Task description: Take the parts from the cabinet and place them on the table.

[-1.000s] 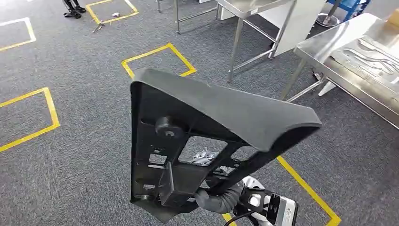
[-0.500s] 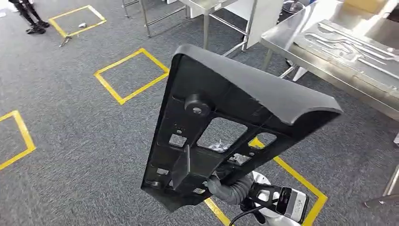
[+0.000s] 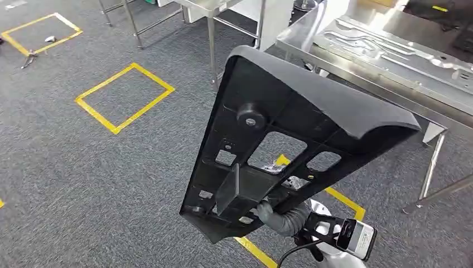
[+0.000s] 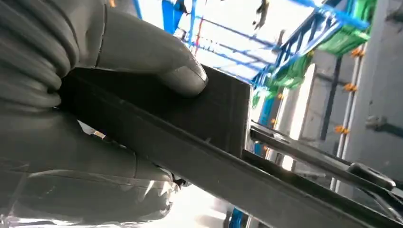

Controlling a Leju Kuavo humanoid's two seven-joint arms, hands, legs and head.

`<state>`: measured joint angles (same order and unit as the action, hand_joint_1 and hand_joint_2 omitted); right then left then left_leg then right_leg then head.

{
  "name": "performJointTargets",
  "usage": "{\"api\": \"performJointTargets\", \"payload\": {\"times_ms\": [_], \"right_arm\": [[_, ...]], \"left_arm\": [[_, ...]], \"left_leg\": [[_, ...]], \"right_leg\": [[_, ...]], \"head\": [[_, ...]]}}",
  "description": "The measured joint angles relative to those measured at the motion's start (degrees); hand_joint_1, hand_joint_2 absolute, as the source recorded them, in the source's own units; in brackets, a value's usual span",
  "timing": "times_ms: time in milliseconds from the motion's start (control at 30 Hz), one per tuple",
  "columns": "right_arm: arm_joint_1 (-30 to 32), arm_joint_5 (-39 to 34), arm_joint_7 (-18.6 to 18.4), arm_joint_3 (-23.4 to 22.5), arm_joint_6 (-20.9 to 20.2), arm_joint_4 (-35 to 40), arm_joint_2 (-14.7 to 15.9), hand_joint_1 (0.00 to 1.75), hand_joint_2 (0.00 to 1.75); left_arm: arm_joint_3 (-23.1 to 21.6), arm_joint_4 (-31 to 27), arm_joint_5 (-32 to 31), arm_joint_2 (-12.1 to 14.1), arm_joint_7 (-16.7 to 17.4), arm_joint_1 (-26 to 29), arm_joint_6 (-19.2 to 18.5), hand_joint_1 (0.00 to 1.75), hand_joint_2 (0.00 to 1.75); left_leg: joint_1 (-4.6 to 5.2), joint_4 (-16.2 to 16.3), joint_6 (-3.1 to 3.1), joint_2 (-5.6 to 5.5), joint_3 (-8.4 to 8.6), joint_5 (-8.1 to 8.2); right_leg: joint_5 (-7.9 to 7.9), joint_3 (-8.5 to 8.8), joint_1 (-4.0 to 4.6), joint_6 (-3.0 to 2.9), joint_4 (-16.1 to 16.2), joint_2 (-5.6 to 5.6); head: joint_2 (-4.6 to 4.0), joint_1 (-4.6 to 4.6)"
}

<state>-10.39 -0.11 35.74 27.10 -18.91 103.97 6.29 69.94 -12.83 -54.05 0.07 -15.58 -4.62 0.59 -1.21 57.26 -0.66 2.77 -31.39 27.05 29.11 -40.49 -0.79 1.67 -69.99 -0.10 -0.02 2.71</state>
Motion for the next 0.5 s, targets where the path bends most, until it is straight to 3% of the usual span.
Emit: {"api": "performJointTargets", "payload": {"times_ms": [33, 67, 100, 133, 233, 267, 300, 333, 400, 433, 467, 500], "right_arm": [[0.0, 0.02, 0.0, -0.09, 0.02, 0.0, 0.02, 1.75, 1.75], [0.0, 0.07, 0.0, -0.26, 0.04, 0.07, 0.04, 1.75, 1.75], [-0.04, 0.09, 0.0, -0.33, 0.07, 0.07, 0.04, 1.75, 1.75], [0.03, 0.09, 0.0, -0.37, 0.13, 0.09, 0.04, 1.75, 1.75], [0.99, 0.13, 0.0, -0.55, 0.48, 0.48, 0.74, 1.75, 1.75], [1.66, 0.11, 0.0, -0.61, 0.61, 0.98, 1.09, 1.75, 1.75], [1.74, -0.02, 0.0, -0.77, 0.79, 1.2, 1.47, 1.75, 1.75], [1.8, -0.06, 0.0, -0.77, 0.83, 1.2, 1.59, 1.75, 1.75], [2.18, -0.5, 0.0, -0.88, 0.79, 1.14, 1.99, 1.75, 1.75], [2.27, -0.66, 0.0, -0.94, 0.68, 1.05, 2.12, 1.75, 1.75], [2.25, -0.81, 0.0, -1.01, 0.48, 0.96, 2.21, 1.75, 1.75], [2.19, -0.98, 0.0, -1.12, 0.26, 0.92, 2.25, 1.75, 1.75]], "left_arm": [[-0.07, 0.0, -0.05, 0.0, 0.02, -0.08, 0.02, 0.0, 1.75], [-0.13, 0.0, -0.09, -0.02, 0.02, -0.14, 0.04, 0.0, 1.75], [-0.15, 0.0, -0.11, -0.04, 0.02, -0.17, 0.07, 0.0, 1.75], [-0.15, 0.0, -0.13, -0.04, 0.04, -0.21, 0.07, 0.0, 1.75], [-0.28, 0.0, -0.53, -0.09, -0.31, -0.45, -0.2, 0.0, 1.75], [-0.39, 0.02, -0.55, -0.09, -0.52, -0.49, -0.28, 0.0, 1.75], [-0.46, 0.02, -0.57, -0.13, -0.7, -0.42, -0.37, 0.0, 1.75], [-0.48, 0.02, -0.57, -0.15, -0.79, -0.28, -0.39, 0.0, 1.75], [-0.48, 0.02, -0.57, -0.15, -0.94, -0.08, -0.26, 0.0, 1.75], [-0.48, 0.02, -0.53, -0.15, -0.98, -0.06, -0.2, 0.0, 1.75], [-0.48, 0.02, -0.53, -0.17, -1.03, -0.08, -0.17, 0.0, 1.75], [-0.5, 0.02, -0.5, -0.17, -1.07, -0.16, -0.11, 0.0, 1.75]], "left_leg": [[0.0, 0.0, 0.17, 0.45, 0.23, 0.13], [0.13, 0.0, 0.44, 0.88, 0.52, 0.31], [0.64, 0.23, 0.92, 1.19, 0.55, 0.63], [0.55, 0.09, 1.19, 1.56, 0.64, 0.61], [0.52, -0.24, 2.15, 3.13, 1.3, 0.92], [0.15, 0.54, 2.42, 1.53, 1.09, 1.63], [0.12, 2.92, 2.46, -0.57, 0.1, 3.35], [0.02, 7.3, 2.48, -1.58, -1.96, 5.79], [0.05, 16.92, 2.69, -2.27, -6.76, 9.53], [0.03, 18.57, 2.71, -2.27, -7.81, 9.31], [0.03, 17.26, 2.65, -2.3, -7.5, 7.65], [0.03, 13.64, 2.54, -2.38, -6.06, 5.09]], "right_leg": [[-2.37, 3.01, 0.05, -0.22, 5.45, -0.88], [-3.94, 6.13, 0.25, -0.64, 10.75, -3.21], [-3.21, 6.6, 0.93, -1.07, 12.0, -4.45], [-3.33, 6.34, 0.94, -1.31, 11.99, -3.37], [-3.49, 6.32, 0.94, -2.17, 12.43, -1.76], [-3.75, 6.7, 0.53, -2.51, 12.74, -1.38], [-3.77, 6.73, 0.46, -2.96, 12.83, -0.83], [-3.77, 6.68, 0.53, -3.27, 12.83, -0.39], [-3.72, 6.65, 0.71, -3.41, 12.77, 1.12], [-3.72, 6.7, 0.76, -3.41, 12.75, 1.83], [-3.71, 6.77, 0.76, -3.39, 12.69, 2.57], [-3.66, 6.87, 0.75, -3.32, 12.61, 3.28]], "head": [[0.0, 0.0], [0.0, 0.0], [0.0, 0.0], [0.0, 0.0], [0.0, 0.0], [0.0, 0.0], [0.0, 0.0], [0.0, 0.0], [0.0, 0.0], [0.0, 0.0], [0.0, 0.0], [0.0, 0.0]]}}
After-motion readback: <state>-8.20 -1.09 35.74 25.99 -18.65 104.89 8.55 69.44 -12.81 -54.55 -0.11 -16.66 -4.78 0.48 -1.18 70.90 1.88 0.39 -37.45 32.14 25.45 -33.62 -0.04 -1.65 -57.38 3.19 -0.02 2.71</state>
